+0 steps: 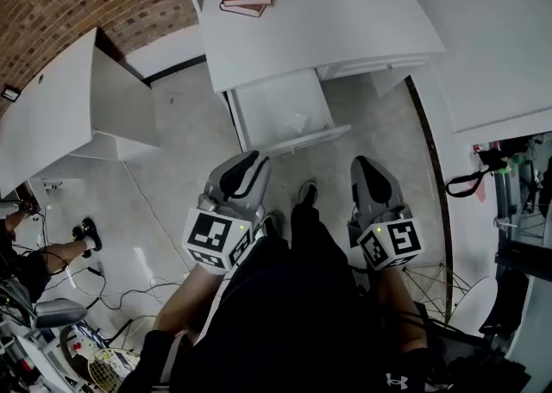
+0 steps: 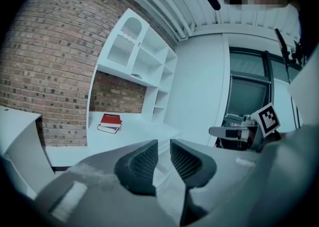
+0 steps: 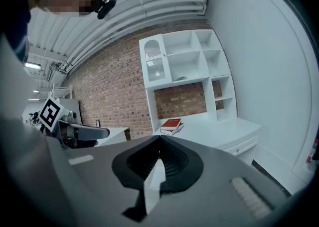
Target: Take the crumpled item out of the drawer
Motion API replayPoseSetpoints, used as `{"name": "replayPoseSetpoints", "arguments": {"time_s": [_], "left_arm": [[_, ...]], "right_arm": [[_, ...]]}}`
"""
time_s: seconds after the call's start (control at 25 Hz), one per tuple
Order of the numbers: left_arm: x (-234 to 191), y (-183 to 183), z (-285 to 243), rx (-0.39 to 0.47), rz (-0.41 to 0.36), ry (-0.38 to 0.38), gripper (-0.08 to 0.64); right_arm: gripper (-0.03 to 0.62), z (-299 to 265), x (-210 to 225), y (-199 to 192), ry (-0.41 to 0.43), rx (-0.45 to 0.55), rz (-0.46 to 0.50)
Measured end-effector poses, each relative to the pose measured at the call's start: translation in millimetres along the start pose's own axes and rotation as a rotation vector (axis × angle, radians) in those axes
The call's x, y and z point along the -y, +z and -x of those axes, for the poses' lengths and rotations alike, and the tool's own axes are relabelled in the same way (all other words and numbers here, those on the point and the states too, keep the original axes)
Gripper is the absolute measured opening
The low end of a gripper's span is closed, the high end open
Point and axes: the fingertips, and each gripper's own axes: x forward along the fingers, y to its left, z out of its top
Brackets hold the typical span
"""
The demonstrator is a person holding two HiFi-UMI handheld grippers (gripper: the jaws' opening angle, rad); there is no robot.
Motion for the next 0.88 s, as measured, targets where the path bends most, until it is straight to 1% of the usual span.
{"name": "replayPoseSetpoints", "arguments": {"time_s": [0.2,0.4,0.56,0.6,0.72,0.88], "left_arm": [[-17,12,-26,-0.014,-0.004,0.044,0.084],[-28,23,-62,-0.030,-0.006,0.081,0.084],[-35,16,-93,-0.076,-0.082,0.117,0.084],[-35,14,-99,-0.089,-0.088,0.122,0.084],[-33,9,-114,-0.129,-0.069,0.128,0.084],[-42,0,-139,-0.155,-0.093,0.150,0.084]], "right_arm": [[0.003,-36,16,8,0.049,-0.008,-0.021],[0.003,-67,44,14,0.084,-0.024,-0.041],[0.003,-87,71,18,0.098,-0.030,-0.054],[0.003,-90,77,18,0.102,-0.032,-0.062],[0.003,-100,93,21,0.117,-0.034,-0.079],[0.003,-112,110,15,0.130,-0.054,-0.100]]}}
